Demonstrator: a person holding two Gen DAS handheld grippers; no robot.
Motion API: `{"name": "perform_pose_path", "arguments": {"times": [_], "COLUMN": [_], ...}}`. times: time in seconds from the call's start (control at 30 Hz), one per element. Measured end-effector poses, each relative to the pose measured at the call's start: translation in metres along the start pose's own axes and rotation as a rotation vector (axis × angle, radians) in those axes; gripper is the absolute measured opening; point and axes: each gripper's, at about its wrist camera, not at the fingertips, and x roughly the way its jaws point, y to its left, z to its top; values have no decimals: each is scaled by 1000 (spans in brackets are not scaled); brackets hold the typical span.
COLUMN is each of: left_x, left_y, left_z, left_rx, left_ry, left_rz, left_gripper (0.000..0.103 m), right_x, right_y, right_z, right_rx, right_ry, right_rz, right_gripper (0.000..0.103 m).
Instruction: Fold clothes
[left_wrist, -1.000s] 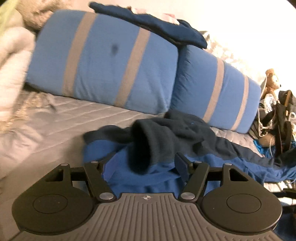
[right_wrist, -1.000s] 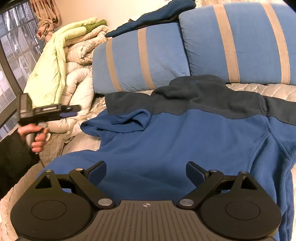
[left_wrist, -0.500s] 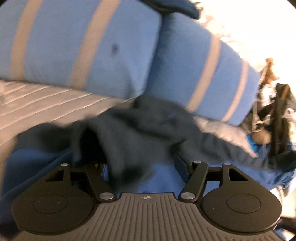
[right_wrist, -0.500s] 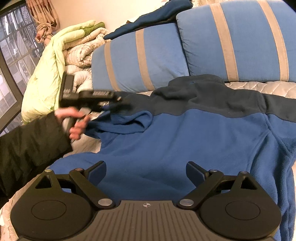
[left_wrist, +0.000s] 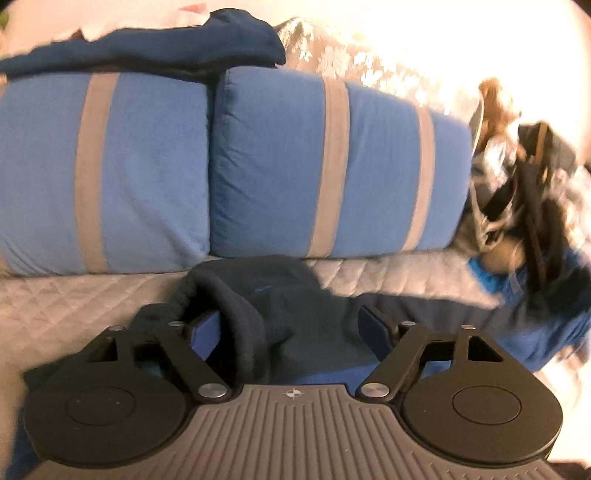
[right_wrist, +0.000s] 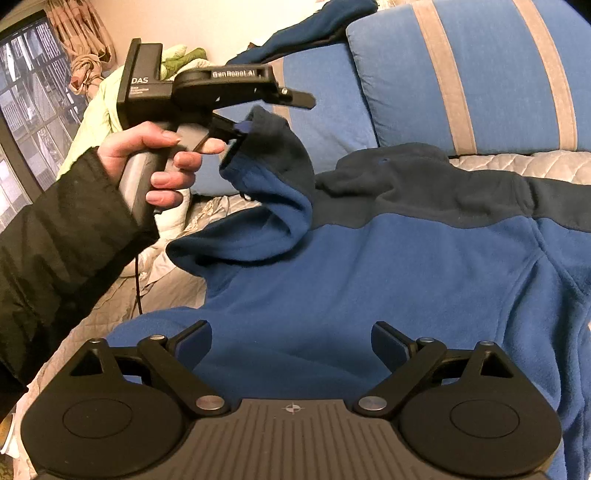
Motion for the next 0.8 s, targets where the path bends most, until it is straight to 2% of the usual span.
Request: {"name": "perform_pose_path", "arguments": {"times": [0.13, 0.23, 0.33, 0.43, 0.53, 0.7, 0.8], "left_x": [4, -1, -17, -21, -13, -1, 7], "left_y": [4, -4, 0, 13, 31, 39, 27], "left_z": [-7, -15, -21, -27, -39, -68, -80], "left_rx": [19, 111, 120, 100, 83, 123, 231], "left_ry": [62, 74, 23, -3, 47, 97, 101], "left_rz": [-10, 31, -4, 10, 13, -35, -86], "left_gripper": [80, 80, 81, 81, 80, 80, 80], "right_x": [-1, -1, -2, -2, -2, -2, -2], "right_y": [-1, 0, 0, -2, -2, -2, -3], "right_z": [-1, 0, 0, 1, 1, 2, 2], "right_rx": [3, 7, 11, 19, 17, 20, 21], "right_ry": [-4, -7, -12, -12, -12, -11, -7], "right_rz": [4, 2, 0, 3, 3, 4, 7], "right_gripper": [94, 94, 94, 94, 94, 94, 94]}}
